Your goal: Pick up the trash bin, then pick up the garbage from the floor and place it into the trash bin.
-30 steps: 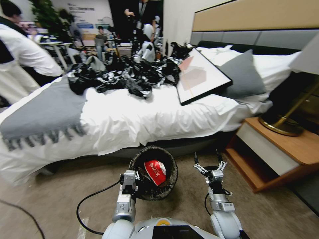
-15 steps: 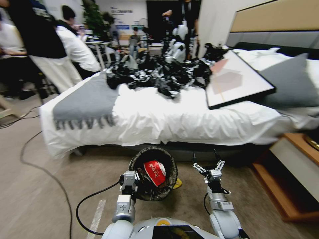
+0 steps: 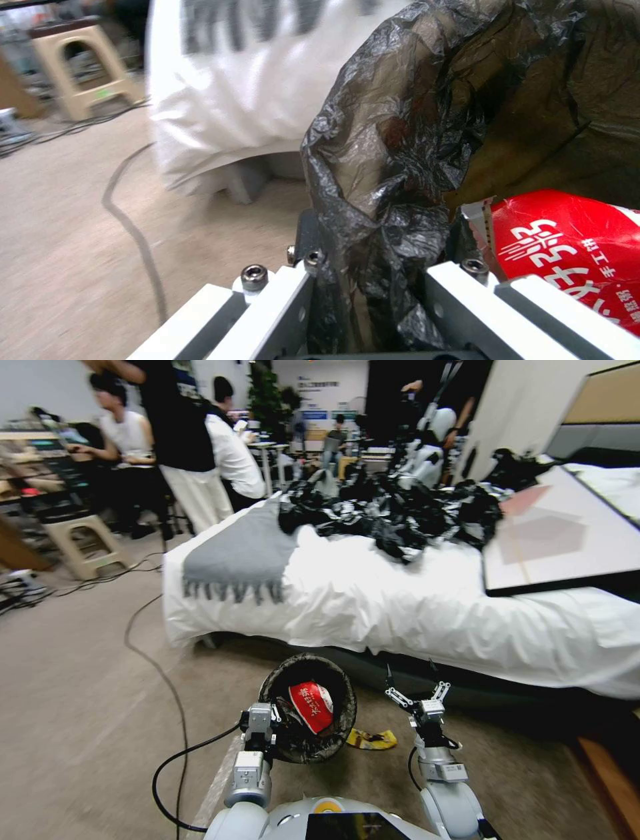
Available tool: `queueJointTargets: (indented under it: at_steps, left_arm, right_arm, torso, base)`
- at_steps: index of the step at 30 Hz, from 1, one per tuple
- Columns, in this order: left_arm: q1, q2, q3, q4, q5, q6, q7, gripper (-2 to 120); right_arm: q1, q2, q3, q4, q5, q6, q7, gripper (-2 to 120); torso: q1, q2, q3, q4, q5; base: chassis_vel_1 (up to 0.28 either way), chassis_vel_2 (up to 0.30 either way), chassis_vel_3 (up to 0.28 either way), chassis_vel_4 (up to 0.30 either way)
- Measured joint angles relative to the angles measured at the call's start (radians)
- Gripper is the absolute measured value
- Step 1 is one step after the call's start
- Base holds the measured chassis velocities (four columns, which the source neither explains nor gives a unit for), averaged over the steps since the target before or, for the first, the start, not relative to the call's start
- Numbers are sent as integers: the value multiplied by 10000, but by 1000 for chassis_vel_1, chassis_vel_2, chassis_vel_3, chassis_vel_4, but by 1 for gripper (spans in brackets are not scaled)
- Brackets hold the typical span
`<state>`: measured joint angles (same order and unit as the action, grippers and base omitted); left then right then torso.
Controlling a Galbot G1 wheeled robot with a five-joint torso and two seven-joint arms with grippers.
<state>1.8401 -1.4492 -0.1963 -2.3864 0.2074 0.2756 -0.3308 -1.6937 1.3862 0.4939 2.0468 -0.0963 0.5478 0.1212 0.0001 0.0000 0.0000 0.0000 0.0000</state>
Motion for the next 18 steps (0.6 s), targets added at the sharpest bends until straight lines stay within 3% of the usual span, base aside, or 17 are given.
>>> queueJointTargets:
  at_steps: [7,18]
  left_arm:
    - [-3,-9,-33,64,60,-201,-56,0]
    - [-19,-22,-10,74,80,-205,-62,0]
  right_arm:
    - [11,13,21,-87,9,29,-58,100]
    - [25,-3,123,-106,55,27,-98,100]
  torso:
    - [0,0,-1,3,0]
    - [-1,0,0,-1,0]
  base:
    - [117,108,105,99]
    - [2,6,7,4]
